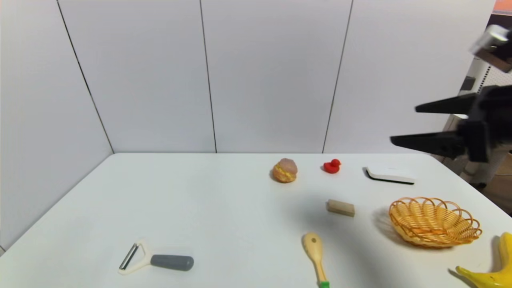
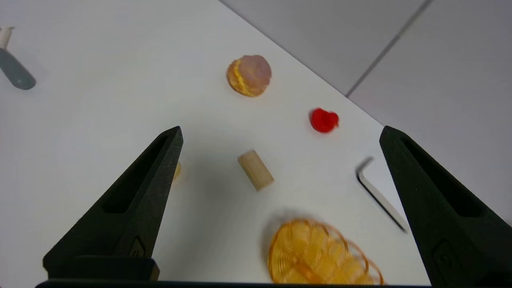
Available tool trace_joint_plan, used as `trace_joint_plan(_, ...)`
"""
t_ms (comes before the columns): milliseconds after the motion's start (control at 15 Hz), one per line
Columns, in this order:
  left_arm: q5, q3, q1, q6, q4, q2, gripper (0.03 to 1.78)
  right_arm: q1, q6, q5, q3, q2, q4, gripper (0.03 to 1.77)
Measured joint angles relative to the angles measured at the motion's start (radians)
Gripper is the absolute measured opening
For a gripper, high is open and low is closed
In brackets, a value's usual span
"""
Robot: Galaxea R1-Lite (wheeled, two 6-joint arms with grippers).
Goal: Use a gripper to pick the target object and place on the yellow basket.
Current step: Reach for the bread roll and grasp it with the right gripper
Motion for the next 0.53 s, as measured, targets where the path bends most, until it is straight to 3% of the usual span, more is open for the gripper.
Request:
trace_joint_plan(267,0.000,0.000,0.000,0.000,0.000,0.000,1.69,0.097,-0.014,0.027,-0.353,0.389,0.073,1.70)
trace_joint_plan(533,0.000,0.000,0.000,0.000,0.000,0.000,1.69,0.163,0.040,-0.027,-0.644,0.680,0.222,1.70)
